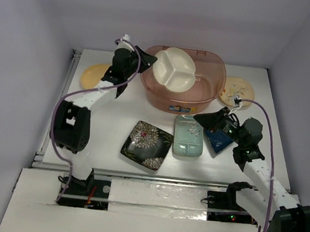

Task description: Place the plates into the plastic bin on the countertop

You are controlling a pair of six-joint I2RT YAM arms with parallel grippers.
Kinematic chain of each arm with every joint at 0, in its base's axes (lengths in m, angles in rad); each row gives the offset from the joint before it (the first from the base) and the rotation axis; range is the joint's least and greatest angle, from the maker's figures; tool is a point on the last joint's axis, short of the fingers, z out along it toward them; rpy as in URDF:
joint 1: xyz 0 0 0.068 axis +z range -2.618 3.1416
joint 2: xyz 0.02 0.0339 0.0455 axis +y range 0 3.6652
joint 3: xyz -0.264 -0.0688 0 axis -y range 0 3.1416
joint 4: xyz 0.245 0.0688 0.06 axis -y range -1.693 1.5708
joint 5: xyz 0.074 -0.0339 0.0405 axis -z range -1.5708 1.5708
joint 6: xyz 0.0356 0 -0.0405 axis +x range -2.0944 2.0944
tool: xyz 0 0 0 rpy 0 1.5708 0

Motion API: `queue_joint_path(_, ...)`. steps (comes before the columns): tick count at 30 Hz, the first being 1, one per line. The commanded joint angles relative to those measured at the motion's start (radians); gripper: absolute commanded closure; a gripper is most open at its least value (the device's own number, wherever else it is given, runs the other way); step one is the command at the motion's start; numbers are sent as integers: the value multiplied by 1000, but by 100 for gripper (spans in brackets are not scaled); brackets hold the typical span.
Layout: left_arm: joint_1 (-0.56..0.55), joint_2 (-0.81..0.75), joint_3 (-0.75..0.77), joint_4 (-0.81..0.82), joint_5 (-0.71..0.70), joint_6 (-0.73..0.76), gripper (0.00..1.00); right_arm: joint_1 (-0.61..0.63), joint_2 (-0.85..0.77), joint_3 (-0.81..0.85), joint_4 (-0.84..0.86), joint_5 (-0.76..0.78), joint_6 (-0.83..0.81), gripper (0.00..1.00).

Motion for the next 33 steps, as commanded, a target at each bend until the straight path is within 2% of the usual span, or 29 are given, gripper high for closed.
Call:
queue_joint_path(1, -23, 36, 186, 341, 40, -125, 100, 11, -17, 16, 14, 15, -22, 65)
queue_joint_path(5, -41, 174, 292, 339, 48, -138, 100, 11, -28, 19, 2, 28, -32, 65)
queue_joint_path(10, -61, 330, 439, 228, 57, -105, 100, 11, -48, 20, -20, 49, -44, 65)
queue_joint_path(17, -81, 426, 557, 63, 40, 19, 100, 11, -46, 19, -21, 54, -45, 65)
queue_joint_path(23, -90, 446, 550, -21, 22, 74, 100, 11, -46, 20, -29, 66, -50, 65)
queue_joint_path(24, -90, 444, 539, -26, 19, 80, 97, 11, -45, 20, -30, 69, -52, 65)
queue_joint_path(25, -90, 443, 533, -27, 11, 85, 89, 11, -43, 20, -33, 71, -53, 65)
queue_joint_path(31, -90, 443, 525, -69, -9, 126, 69, 11, -38, 25, -46, 86, -59, 65)
queue_joint_path(33, -90, 441, 528, -90, -21, 145, 66, 11, -38, 25, -49, 91, -61, 65)
